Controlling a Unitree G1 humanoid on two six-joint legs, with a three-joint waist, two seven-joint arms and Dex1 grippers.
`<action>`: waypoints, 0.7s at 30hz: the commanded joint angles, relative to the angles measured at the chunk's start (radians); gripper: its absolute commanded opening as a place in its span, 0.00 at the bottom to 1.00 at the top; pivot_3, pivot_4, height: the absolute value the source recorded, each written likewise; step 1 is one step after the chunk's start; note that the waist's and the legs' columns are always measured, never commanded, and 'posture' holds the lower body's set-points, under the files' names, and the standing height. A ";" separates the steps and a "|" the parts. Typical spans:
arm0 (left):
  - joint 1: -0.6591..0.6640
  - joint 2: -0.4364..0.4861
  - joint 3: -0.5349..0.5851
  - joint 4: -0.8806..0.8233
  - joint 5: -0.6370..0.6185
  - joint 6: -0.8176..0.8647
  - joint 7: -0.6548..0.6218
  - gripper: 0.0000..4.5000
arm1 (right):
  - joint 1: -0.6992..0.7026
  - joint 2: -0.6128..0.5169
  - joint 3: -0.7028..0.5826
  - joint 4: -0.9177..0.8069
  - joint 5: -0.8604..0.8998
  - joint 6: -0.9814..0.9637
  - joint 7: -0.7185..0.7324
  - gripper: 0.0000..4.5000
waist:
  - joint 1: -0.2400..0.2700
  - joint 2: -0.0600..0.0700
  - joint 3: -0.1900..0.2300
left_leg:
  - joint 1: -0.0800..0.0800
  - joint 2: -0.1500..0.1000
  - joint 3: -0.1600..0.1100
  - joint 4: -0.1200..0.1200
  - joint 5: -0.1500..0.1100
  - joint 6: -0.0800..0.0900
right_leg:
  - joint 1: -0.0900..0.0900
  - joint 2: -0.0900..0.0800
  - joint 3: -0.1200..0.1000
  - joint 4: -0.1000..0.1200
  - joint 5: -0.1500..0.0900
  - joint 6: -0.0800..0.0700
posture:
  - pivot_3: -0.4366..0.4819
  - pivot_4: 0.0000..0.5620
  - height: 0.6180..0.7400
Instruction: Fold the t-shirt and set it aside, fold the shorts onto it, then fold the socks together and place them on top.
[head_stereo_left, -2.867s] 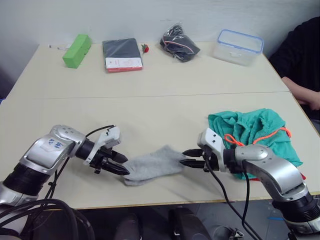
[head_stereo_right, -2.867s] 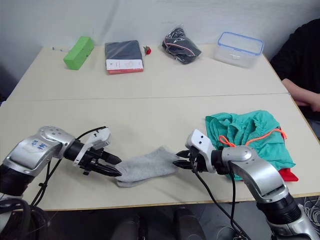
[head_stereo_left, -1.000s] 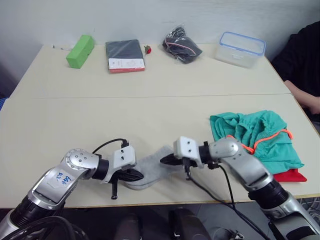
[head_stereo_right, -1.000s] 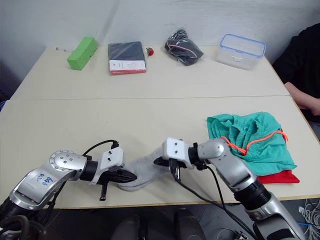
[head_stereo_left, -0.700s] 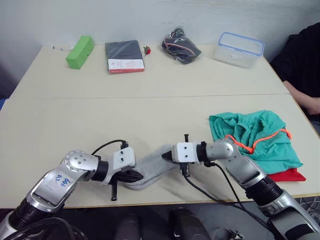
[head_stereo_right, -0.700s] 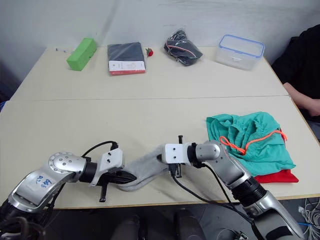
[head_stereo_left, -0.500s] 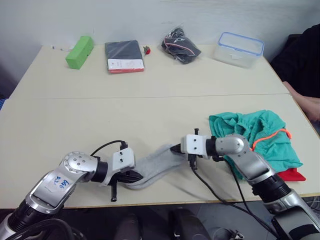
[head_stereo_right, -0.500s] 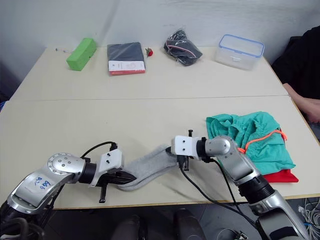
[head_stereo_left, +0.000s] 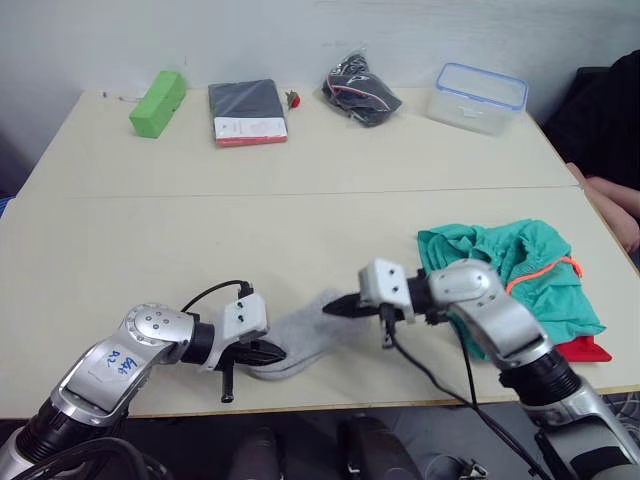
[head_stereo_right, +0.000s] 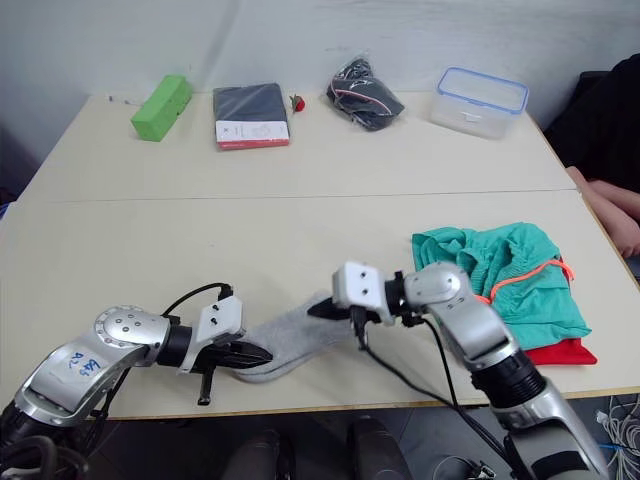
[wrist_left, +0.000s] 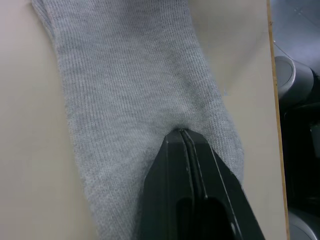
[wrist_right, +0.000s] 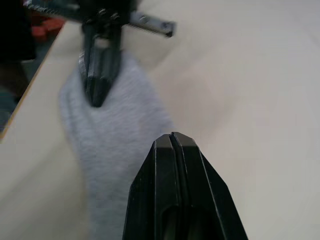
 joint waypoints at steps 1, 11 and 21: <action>0.009 -0.009 -0.022 0.015 0.014 0.006 0.015 0.01 | -0.012 0.038 0.047 0.096 -0.100 -0.048 -0.060 0.00 | 0.000 0.000 0.000 | 0.000 0.000 0.000 0.000 0.000 0.000 | 0.000 0.000 0.000 0.000 0.000 0.000 | 0.48 0.27 1.00; 0.075 0.012 0.008 -0.032 0.006 0.008 0.035 0.01 | -0.057 -0.111 -0.079 0.214 -0.067 -0.160 0.064 0.00 | 0.003 0.000 0.000 | 0.001 -0.001 0.000 0.000 0.000 0.000 | 0.001 -0.001 0.000 0.000 0.000 0.000 | 0.48 0.27 1.00; 0.137 -0.005 0.065 -0.066 -0.027 0.017 0.064 0.01 | -0.125 -0.020 -0.077 0.189 0.026 -0.115 0.169 0.00 | -0.024 0.000 0.000 | 0.003 0.001 0.000 -0.002 0.000 0.000 | 0.001 0.001 0.000 0.001 0.000 0.000 | 0.48 0.27 1.00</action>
